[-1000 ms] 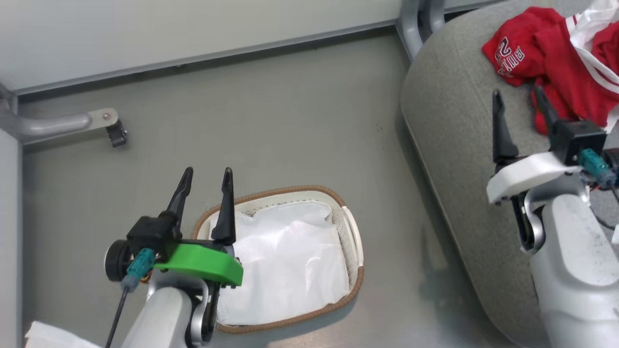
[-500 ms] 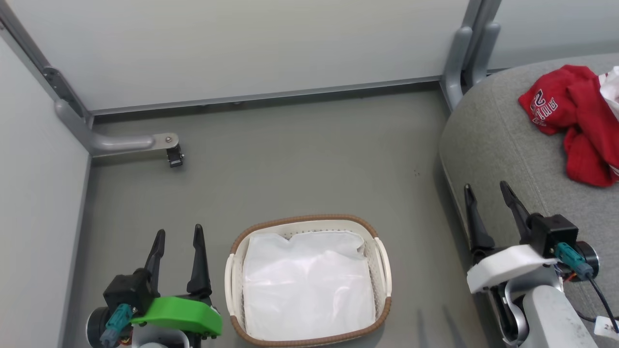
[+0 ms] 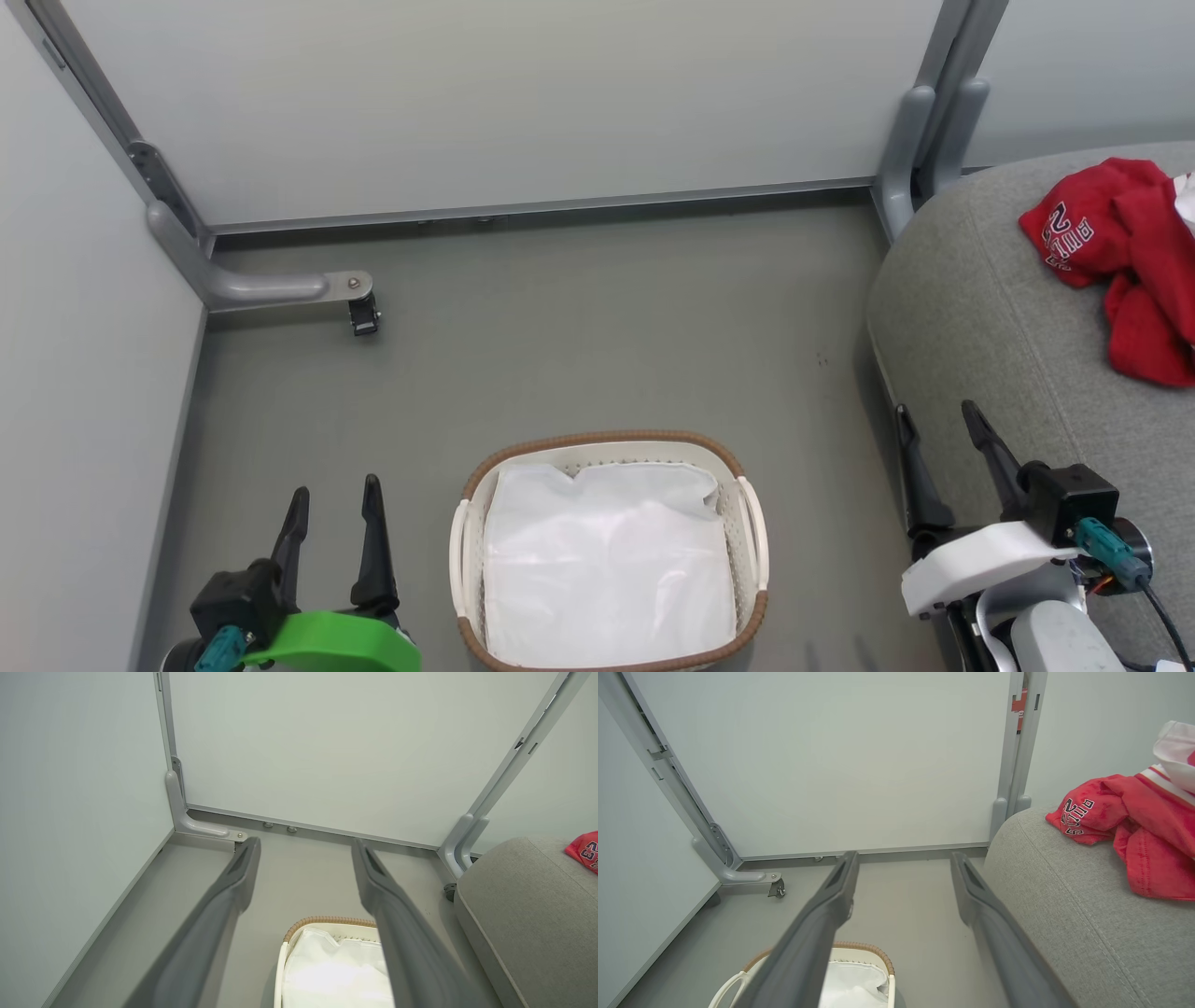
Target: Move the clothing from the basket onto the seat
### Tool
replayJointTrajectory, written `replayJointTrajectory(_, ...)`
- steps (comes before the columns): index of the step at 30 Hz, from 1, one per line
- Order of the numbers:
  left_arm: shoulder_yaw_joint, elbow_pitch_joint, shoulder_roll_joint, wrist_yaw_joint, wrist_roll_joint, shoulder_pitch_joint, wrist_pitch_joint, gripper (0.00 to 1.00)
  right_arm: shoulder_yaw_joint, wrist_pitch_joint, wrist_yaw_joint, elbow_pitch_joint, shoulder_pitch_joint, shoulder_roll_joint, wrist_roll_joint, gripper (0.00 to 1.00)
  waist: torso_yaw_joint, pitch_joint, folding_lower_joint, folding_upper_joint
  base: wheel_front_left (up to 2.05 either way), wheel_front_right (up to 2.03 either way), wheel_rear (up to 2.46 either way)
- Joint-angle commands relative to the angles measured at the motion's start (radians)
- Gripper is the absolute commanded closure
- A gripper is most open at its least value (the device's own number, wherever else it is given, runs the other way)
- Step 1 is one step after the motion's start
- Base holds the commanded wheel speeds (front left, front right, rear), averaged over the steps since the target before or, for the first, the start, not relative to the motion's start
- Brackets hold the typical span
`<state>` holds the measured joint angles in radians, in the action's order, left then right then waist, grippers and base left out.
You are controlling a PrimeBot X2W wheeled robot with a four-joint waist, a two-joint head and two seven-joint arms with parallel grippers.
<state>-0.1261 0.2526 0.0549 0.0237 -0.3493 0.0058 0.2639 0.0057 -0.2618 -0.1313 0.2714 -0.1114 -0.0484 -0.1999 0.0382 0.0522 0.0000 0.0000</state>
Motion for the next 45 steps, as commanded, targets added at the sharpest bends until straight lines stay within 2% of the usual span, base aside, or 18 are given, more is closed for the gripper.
replayJointTrajectory(1, 0.007, 0.0, 0.001, 0.004, 0.011, 0.014, 0.001, 0.0, 0.001, -0.005, 0.001, 0.002, 0.014, -0.004, -0.007, 0.0, 0.001, -0.002, 0.0, 0.0, 0.0, 0.0, 0.0)
replayJointTrajectory(21, -0.004, 0.015, -0.004, 0.012, -0.003, 0.001, 0.001, 0.0, 0.006, -0.005, 0.001, 0.003, 0.02, -0.004, -0.012, 0.0, 0.004, -0.005, 0.0, 0.0, 0.0, 0.0, 0.0)
replayJointTrajectory(22, -0.004, 0.015, -0.005, 0.011, -0.003, 0.003, 0.0, 1.0, 0.006, 0.0, 0.0, 0.006, 0.003, 0.0, -0.01, 1.0, 0.004, -0.005, 0.0, 0.0, 0.0, 0.0, 0.0)
replayJointTrajectory(25, -0.004, 0.045, -0.006, 0.011, -0.014, 0.004, -0.003, 1.0, 0.006, 0.006, 0.0, 0.035, 0.01, 0.006, -0.021, 1.0, 0.004, -0.005, 0.0, 0.0, 0.0, 0.0, 0.0)
replayJointTrajectory(30, 0.015, 0.04, -0.004, 0.019, -0.119, -0.006, -0.032, 1.0, -0.006, 0.038, 0.0, 0.031, 0.007, 0.006, -0.136, 1.0, 0.002, -0.008, 0.0, 0.0, 0.0, 0.0, 0.0)
replayJointTrajectory(45, 0.056, 0.03, -0.001, 0.037, -0.348, -0.031, -0.098, 1.0, -0.028, 0.103, 0.0, 0.016, 0.007, 0.004, -0.389, 1.0, -0.003, -0.013, 0.0, 0.0, 0.0, 0.0, 0.0)
